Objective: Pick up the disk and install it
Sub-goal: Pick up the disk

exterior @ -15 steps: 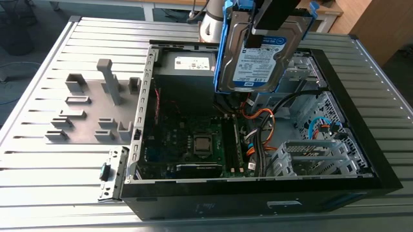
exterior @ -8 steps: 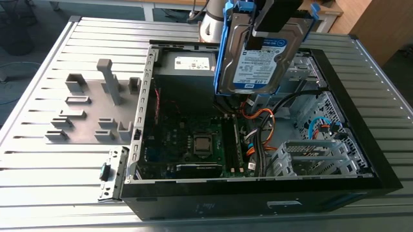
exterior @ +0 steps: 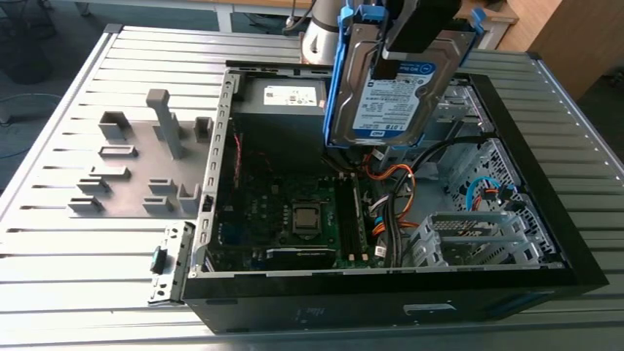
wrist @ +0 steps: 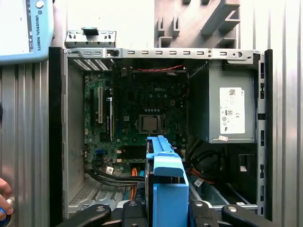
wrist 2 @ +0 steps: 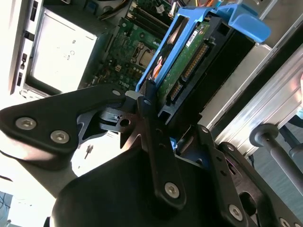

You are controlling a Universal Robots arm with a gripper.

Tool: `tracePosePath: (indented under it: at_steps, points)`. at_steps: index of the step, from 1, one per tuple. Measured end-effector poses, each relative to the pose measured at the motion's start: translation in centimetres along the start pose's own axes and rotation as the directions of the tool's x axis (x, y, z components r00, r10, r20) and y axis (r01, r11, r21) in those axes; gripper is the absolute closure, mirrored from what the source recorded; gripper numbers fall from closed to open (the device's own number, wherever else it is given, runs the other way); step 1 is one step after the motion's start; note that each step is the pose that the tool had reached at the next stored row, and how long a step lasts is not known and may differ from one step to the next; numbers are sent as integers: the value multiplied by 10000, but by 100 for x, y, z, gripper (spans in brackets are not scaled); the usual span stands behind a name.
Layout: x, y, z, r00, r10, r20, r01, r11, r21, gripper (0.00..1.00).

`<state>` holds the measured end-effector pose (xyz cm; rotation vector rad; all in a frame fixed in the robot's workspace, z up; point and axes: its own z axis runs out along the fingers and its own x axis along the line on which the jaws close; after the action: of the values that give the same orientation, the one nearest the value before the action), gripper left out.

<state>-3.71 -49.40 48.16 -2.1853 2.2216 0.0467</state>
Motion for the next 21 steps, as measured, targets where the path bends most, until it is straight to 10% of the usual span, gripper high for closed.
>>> tracePosePath:
  at_steps: [21]
  points:
    - [145, -3, -5, 10000, -1, -1, 1, 10000, -1, 64]
